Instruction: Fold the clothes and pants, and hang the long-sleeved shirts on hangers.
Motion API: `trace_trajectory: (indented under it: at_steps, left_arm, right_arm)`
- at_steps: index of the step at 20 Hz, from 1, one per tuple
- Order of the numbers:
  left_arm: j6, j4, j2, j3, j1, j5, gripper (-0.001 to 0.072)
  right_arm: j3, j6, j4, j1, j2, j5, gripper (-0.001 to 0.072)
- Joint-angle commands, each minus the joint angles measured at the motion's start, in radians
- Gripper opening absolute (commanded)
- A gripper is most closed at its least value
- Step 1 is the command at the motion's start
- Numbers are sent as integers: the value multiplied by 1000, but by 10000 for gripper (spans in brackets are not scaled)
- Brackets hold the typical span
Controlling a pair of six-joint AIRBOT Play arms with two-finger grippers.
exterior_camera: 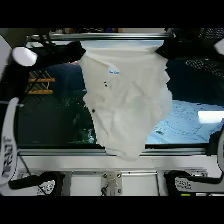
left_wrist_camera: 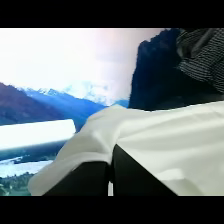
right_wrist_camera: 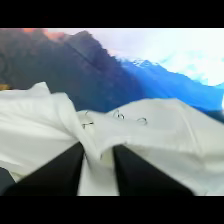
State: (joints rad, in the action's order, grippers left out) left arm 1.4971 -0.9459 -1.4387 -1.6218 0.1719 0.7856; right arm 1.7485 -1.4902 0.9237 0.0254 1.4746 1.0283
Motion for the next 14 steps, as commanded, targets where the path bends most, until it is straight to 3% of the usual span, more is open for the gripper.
trace_trajectory:
  at_steps: [1,2,4,7,11,14]
  left_arm:
    - [8,3,-245,-148,-30,-34,414]
    - [25,3,-282,-202,-47,10,640]
    - [82,-6,-308,-267,-100,148,615]
    - [92,-35,-253,-203,-173,342,614]
    - [89,-162,-101,133,-162,309,615]
    - [89,-158,-103,290,-139,294,615]
  right_arm:
    - [2,1,-30,21,183,-210,574]
    - [2,1,-58,39,182,-224,616]
    - [2,8,-79,81,145,-215,617]
    - [1,148,-78,131,41,-96,617]
    - [-48,209,-34,121,-119,149,616]
    - [-155,208,-35,95,-230,179,616]
